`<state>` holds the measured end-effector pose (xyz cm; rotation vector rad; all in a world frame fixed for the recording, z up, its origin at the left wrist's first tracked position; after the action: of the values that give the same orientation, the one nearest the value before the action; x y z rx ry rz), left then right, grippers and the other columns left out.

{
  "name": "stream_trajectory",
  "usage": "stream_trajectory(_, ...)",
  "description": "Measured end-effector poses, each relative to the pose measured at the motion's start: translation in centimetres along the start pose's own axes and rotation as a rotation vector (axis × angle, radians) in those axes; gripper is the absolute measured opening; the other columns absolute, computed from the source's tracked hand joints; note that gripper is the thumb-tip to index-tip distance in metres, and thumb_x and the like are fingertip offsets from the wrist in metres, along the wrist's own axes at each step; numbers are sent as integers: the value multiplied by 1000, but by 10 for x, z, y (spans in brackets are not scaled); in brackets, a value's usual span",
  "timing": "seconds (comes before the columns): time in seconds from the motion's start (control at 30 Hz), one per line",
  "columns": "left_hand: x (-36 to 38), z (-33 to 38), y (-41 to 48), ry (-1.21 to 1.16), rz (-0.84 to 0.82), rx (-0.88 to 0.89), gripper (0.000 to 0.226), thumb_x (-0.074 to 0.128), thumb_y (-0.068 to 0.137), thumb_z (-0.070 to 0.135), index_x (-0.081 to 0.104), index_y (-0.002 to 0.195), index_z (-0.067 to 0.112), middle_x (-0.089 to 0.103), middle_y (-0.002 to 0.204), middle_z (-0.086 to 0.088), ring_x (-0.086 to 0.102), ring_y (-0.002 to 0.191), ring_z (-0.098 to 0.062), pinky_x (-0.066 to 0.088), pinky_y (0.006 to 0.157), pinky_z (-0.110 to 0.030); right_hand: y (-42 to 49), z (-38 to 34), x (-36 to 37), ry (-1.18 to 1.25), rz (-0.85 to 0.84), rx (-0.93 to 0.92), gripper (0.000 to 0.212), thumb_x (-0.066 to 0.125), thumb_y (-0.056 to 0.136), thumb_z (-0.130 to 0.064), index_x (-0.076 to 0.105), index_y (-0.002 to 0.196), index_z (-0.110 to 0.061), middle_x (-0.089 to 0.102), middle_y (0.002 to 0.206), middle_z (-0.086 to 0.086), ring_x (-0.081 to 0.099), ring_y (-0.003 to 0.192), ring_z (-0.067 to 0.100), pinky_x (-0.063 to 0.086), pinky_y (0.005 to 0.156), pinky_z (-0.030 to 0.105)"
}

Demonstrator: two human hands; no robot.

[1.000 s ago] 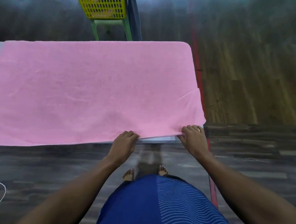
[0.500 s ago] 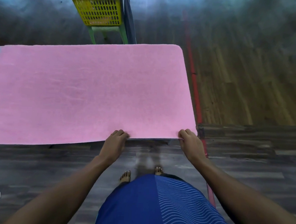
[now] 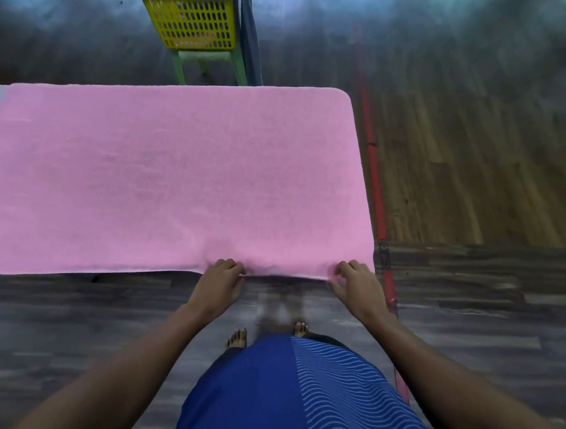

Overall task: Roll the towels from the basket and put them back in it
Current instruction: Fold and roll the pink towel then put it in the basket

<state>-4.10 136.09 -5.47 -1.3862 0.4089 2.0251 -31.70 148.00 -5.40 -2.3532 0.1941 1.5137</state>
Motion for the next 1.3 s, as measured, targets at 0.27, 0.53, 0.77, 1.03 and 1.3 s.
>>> stream_trajectory(0.27,-42,-40,-9,-54,132,-185,11,60,86,8,70,90,10,69,83,-7,62,77,-30,46,68,-37,36,-90,7,130,-89,-38,11,54,94,-27,58,88,-21,63,82,-2,57,75,18,51,66,37)
stream_trajectory(0.53,-108,-143,-89,-106,284,-456,16,56,91,16,70,96,12,70,90,-4,63,84,-26,45,69,-34,72,-276,54,192,-253,-215,15,51,94,-31,61,91,-20,67,83,2,60,79,24,50,68,35)
stream_trajectory(0.77,-173,-258,-195,-104,389,-674,20,50,86,23,69,90,18,67,84,-2,62,81,-27,51,68,-39,75,-444,109,235,-364,-298,13,52,90,-29,64,90,-25,67,85,-4,60,86,21,49,74,34)
stream_trajectory(1.03,-231,-381,-280,-116,490,-890,22,49,91,19,71,96,17,69,94,-4,64,90,-28,51,75,-39,86,-620,155,249,-474,-463,15,51,89,-24,61,82,-33,66,81,-9,61,79,14,45,70,29)
stream_trajectory(1.3,-301,-529,-289,-125,515,-954,20,51,92,19,71,96,16,69,94,-1,62,91,-23,48,74,-35,145,-778,210,315,-504,-491,12,55,90,-24,67,90,-28,69,87,-9,63,81,11,49,75,30)
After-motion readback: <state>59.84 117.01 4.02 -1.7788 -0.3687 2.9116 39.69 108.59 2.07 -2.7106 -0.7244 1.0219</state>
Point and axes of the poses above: each hand's wrist, its own y-axis towards the middle knuckle, its own x-axis out of the palm, z = x × y, the point moved 5 cm from there along y, towards the middle knuckle
